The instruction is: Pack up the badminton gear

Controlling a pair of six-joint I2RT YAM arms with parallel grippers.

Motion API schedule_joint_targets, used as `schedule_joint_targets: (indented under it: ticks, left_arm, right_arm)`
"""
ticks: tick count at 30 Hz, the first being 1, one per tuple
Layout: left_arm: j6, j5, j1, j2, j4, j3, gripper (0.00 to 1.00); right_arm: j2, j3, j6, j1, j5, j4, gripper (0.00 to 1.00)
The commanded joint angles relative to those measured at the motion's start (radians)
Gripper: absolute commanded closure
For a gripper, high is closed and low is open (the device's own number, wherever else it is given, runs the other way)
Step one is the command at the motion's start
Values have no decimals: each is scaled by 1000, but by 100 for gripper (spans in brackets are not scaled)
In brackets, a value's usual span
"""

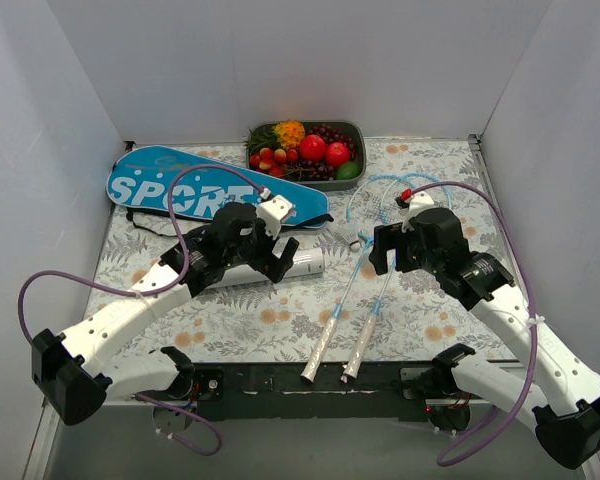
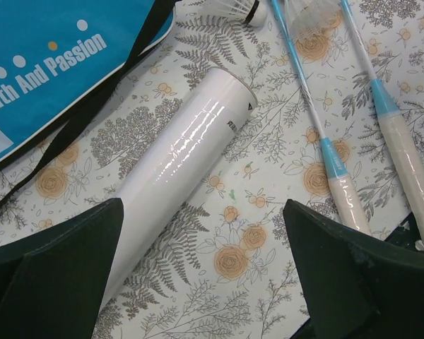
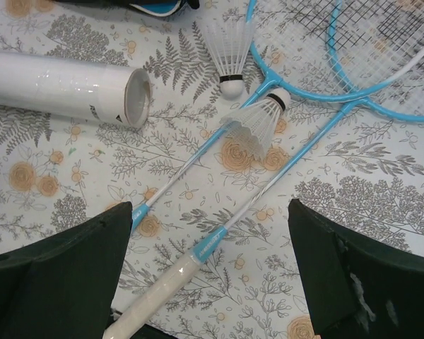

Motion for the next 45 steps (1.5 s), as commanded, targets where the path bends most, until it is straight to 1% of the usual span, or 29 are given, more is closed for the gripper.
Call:
schedule_joint_targets:
  ticks: [1, 3, 6, 8, 10, 12, 14, 18, 19, 22, 29, 32, 45]
  left_arm:
    - [49, 5, -3, 10, 28, 8, 2]
    - [64, -13, -3, 24, 37, 5, 2]
    - [91, -13, -3, 53, 49, 0, 2]
    - [142, -62, -3, 75, 48, 2, 2]
    - [186, -74, -3, 92, 40, 15, 2]
    - [216, -79, -2, 118, 36, 25, 2]
    - [261, -78, -2, 135, 46, 11, 2]
    - [309, -28, 13, 202, 45, 2, 2]
    - [320, 41, 23, 211, 43, 3, 2]
    - [357, 94, 38, 245, 48, -4, 2]
    - [385, 212, 139, 289, 89, -38, 2]
    - [388, 263, 164, 314, 100, -50, 2]
    - [412, 291, 176, 420, 198, -119, 2]
  right_arm:
    - [-10, 55, -34, 3, 70, -14, 2]
    - [-16, 55, -56, 0, 59, -33, 2]
    - [-35, 32, -79, 2, -8, -40, 2]
    - [-53, 12, -79, 2, -36, -44, 2]
    - [-70, -20, -88, 2, -81, -47, 2]
    - [-94, -32, -91, 2, -85, -51, 2]
    - [-114, -41, -91, 2, -123, -60, 2]
    - [-137, -46, -79, 2, -166, -68, 2]
    - [-137, -48, -76, 2, -192, -68, 2]
    - [-147, -64, -63, 2, -209, -68, 2]
    - [-179, -84, -51, 2, -240, -88, 2]
    - [-189, -89, -44, 2, -246, -90, 2]
    - [-193, -115, -24, 2, -293, -79, 2]
